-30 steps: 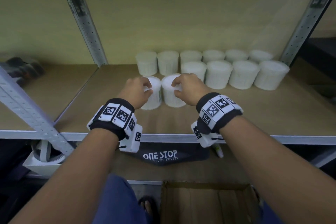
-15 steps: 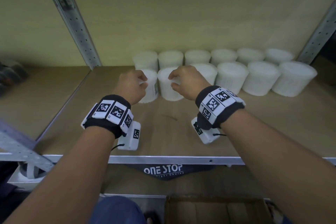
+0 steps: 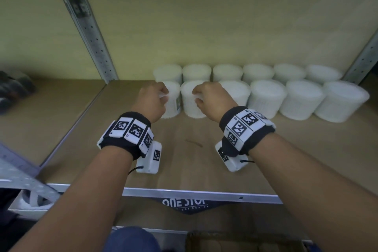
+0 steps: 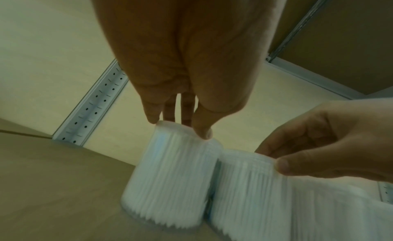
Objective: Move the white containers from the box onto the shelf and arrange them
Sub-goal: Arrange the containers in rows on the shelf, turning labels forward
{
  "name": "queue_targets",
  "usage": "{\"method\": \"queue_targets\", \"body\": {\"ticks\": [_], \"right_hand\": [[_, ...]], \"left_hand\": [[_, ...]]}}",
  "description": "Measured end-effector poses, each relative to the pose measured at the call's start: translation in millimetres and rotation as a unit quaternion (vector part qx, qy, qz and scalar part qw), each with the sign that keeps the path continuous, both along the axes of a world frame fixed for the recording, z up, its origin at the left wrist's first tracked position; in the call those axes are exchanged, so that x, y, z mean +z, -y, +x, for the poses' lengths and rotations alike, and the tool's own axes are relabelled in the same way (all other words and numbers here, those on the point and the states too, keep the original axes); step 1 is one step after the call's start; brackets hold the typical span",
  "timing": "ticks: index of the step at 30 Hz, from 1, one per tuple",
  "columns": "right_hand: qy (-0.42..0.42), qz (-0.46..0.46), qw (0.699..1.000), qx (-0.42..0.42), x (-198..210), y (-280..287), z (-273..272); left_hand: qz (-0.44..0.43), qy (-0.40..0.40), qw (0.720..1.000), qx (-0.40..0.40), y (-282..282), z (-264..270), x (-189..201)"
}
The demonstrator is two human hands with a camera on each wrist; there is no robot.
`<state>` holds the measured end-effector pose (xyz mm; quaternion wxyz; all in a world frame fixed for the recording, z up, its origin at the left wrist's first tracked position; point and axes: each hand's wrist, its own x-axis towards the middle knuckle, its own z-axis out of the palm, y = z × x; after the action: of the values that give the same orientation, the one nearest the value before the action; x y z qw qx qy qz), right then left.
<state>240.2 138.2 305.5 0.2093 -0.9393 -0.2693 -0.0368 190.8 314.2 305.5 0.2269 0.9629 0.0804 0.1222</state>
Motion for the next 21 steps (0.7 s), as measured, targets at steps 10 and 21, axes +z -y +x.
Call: {"method": "queue_targets", "body": {"ticks": [10,21], "right_hand": [[-0.003,0.103,0.995,-0.019,21.8,42.2,-4.5],[-0.018,0.027,0.985,-0.169,64.2,196.1,12.5]], "left_hand": [[0.006,0.004,0.999,-0.052,33.8,-1.8,30.4],[0.0,0.01,0.992,-0.126,154.0,31.8,64.4]]}}
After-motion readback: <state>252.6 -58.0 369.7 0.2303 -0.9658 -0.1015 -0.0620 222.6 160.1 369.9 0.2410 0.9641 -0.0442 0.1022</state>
